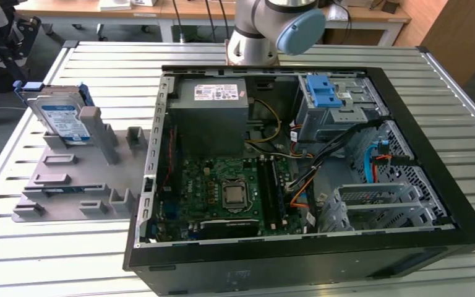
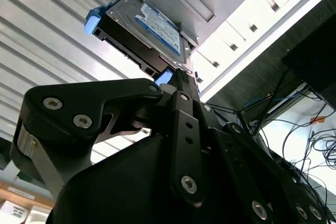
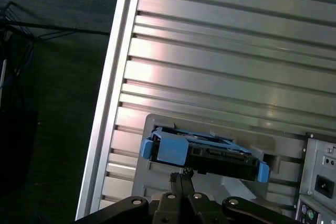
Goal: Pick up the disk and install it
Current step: 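Pick up the disk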
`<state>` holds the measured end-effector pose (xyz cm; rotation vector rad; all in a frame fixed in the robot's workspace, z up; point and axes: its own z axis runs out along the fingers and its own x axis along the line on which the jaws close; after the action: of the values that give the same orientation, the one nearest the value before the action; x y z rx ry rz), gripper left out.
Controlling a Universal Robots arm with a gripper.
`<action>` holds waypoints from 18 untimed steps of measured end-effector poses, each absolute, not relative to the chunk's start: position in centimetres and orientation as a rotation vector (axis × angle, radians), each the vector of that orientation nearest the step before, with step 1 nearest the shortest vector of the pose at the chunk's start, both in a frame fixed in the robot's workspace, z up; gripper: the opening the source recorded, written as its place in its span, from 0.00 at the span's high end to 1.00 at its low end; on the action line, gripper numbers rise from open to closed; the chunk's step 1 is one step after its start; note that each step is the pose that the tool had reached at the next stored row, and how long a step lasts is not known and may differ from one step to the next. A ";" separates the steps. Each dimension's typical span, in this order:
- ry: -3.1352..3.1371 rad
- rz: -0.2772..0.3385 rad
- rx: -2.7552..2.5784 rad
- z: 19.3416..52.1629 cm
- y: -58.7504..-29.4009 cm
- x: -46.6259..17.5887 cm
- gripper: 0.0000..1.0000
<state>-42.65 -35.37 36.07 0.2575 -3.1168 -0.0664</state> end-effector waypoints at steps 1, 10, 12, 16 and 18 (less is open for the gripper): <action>-3.117 -0.066 0.261 36.1 -35.4 -42.6 0.89; -3.112 -0.066 0.300 36.1 -35.4 -42.6 0.89; -3.111 -0.066 0.312 36.1 -35.4 -42.6 0.89; -3.109 -0.066 0.332 36.1 -35.4 -42.6 0.89; -3.108 -0.066 0.342 36.1 -35.4 -42.6 0.89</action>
<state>-42.65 -35.37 36.07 0.3419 -3.1075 -0.0658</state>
